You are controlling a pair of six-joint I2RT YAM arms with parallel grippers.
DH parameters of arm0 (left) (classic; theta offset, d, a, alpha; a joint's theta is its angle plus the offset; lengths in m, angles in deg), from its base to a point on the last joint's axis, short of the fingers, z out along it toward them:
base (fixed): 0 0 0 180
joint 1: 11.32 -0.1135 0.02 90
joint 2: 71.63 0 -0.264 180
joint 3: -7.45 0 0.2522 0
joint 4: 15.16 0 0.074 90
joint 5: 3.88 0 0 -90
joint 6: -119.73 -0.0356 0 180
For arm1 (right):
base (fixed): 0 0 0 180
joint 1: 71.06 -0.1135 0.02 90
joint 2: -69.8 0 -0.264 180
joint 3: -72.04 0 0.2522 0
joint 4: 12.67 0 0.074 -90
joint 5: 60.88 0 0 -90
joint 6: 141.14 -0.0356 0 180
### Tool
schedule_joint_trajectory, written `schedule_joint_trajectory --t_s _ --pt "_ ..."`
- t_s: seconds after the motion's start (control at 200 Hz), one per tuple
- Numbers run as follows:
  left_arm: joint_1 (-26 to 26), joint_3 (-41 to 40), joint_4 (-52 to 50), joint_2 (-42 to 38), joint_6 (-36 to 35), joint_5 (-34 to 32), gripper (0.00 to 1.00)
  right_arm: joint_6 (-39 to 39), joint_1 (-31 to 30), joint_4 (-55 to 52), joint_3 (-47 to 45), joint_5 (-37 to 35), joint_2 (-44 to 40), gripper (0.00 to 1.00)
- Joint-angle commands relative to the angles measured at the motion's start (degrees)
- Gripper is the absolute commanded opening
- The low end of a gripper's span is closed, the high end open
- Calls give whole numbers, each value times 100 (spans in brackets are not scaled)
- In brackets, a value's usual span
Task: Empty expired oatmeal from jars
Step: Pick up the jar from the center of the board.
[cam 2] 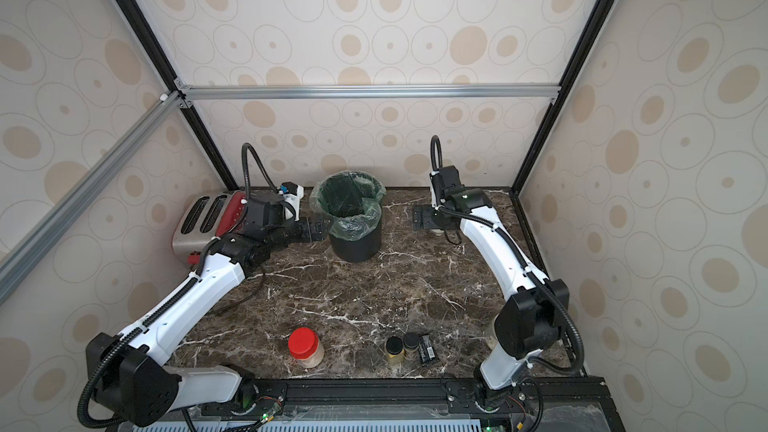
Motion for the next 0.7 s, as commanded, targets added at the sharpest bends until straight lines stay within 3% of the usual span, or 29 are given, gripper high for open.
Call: schedule_joint_trajectory --t_s 0.0,0.285,0.536,0.696 --pt "63 -26 29 -109 -151 181 99 298 262 -240 416 -550 495 100" --pt "73 91 492 350 -36 708 99 390 604 -433 1774 -591 1946 100" --pt "83 180 614 507 25 737 99 373 638 -628 2866 -243 2915 100" --pt "90 198 644 561 33 715 99 456 638 -900 3348 -495 3415 100"
